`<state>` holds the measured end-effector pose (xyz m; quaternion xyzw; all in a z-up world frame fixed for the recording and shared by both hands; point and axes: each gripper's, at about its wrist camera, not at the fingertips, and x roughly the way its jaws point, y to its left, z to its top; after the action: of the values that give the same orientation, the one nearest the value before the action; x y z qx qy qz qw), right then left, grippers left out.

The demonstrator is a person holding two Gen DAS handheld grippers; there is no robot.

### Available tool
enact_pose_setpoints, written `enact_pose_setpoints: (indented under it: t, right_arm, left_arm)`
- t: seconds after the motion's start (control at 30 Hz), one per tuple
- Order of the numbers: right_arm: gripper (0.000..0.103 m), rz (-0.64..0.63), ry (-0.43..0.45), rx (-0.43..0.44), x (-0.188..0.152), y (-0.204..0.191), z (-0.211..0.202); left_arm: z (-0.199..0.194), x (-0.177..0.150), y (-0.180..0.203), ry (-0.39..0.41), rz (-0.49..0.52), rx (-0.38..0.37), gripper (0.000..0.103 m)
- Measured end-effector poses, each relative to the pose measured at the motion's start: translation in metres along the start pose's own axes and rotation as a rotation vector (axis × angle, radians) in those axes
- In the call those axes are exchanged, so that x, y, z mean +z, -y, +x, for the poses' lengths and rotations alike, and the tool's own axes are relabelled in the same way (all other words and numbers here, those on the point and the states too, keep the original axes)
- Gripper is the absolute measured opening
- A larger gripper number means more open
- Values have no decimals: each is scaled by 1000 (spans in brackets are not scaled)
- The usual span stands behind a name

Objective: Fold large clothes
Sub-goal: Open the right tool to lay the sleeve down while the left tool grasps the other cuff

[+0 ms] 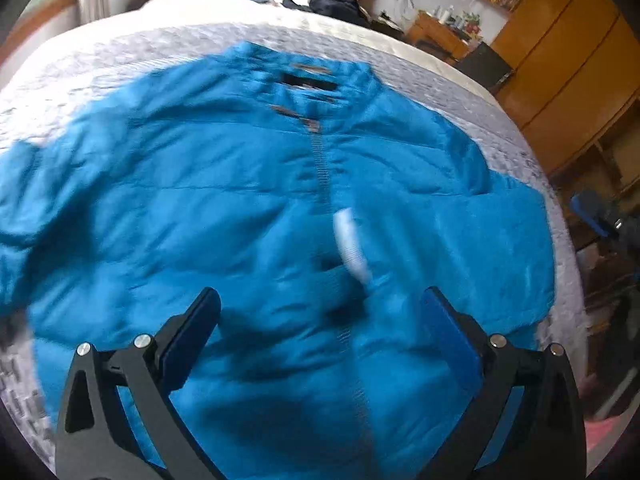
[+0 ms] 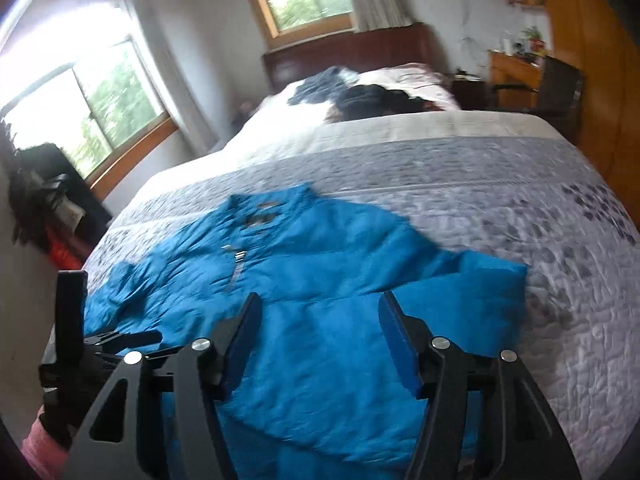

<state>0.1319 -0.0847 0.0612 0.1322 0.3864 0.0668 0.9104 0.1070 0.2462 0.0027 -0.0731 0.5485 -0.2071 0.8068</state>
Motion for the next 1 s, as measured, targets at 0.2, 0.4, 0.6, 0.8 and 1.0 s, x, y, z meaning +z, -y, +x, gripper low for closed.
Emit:
enact_pose_setpoints:
  t: [0.2,0.4,0.6,0.8,1.0]
  right_arm:
    - [61,123,-19,-55,-6,59,11]
    - [61,187,21,-71,-4,86,-2]
    - [61,218,6,-41,-5,97,3]
    - [61,194,-71,18,-11,85,27]
    - [60,149,-147,1,-23,67,59]
  left_arm:
    - [31,13,25,-50,6,24,73]
    - [18,18,33,36,33,15,32]
    - [-37,23,1,192,-5,21,24]
    - [-66,32,-49,268,-89,102,24]
    - [-50,34,-89,217,-133,167,25]
